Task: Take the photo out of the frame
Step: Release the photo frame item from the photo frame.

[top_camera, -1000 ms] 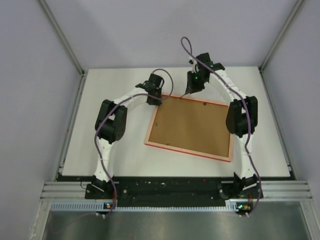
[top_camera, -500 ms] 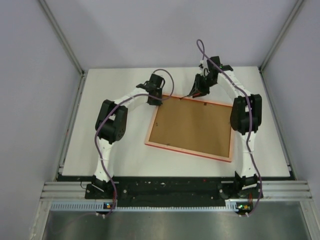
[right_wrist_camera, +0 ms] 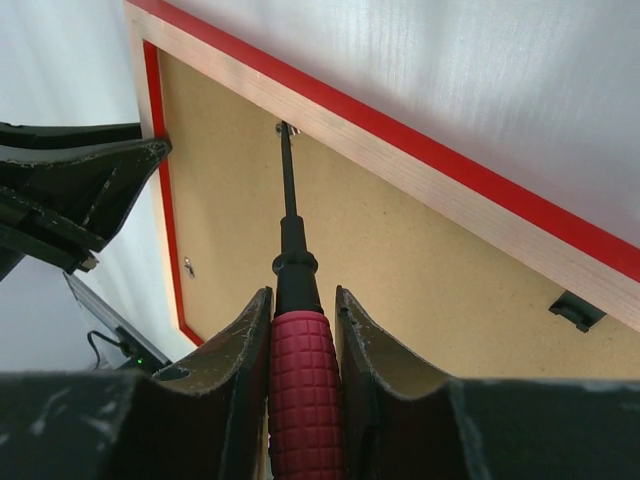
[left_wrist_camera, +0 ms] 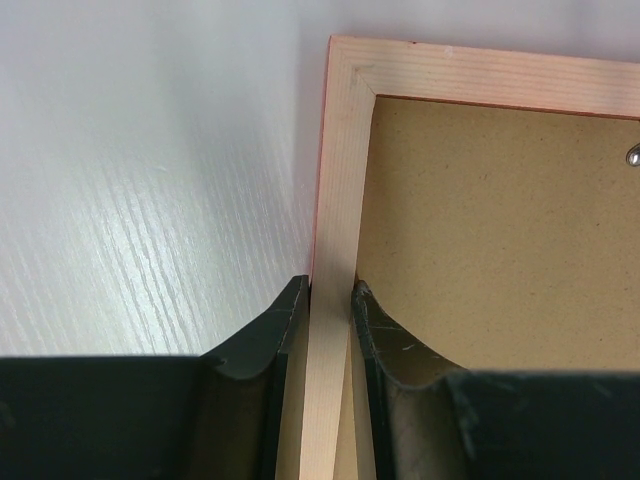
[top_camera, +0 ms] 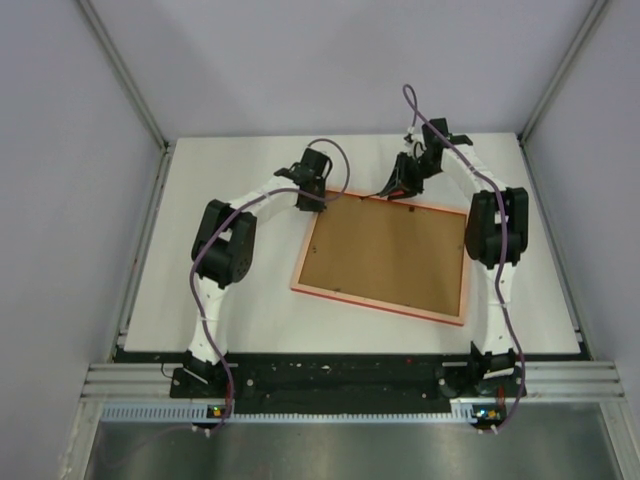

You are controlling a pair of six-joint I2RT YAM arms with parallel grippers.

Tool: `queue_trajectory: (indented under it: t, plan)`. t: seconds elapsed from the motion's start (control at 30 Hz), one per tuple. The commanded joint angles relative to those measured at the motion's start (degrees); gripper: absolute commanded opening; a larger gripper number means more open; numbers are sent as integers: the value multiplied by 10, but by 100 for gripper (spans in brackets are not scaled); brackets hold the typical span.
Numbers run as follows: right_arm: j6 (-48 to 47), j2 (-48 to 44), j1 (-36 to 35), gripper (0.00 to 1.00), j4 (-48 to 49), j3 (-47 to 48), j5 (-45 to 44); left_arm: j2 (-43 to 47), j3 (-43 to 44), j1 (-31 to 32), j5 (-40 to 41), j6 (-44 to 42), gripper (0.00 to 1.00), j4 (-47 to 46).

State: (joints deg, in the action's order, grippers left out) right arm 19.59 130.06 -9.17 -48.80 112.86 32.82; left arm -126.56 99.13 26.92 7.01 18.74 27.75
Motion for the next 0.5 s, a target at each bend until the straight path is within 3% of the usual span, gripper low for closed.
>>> queue_trajectory:
  t: [0.0, 0.47]
  plan:
    - [-14, 1, 28, 0, -54, -24, -98, 17, 4, -6, 45, -2, 0, 44]
    - [-68, -2, 28, 0, -117, -27, -93, 10, 12, -9, 61, 5, 0, 51]
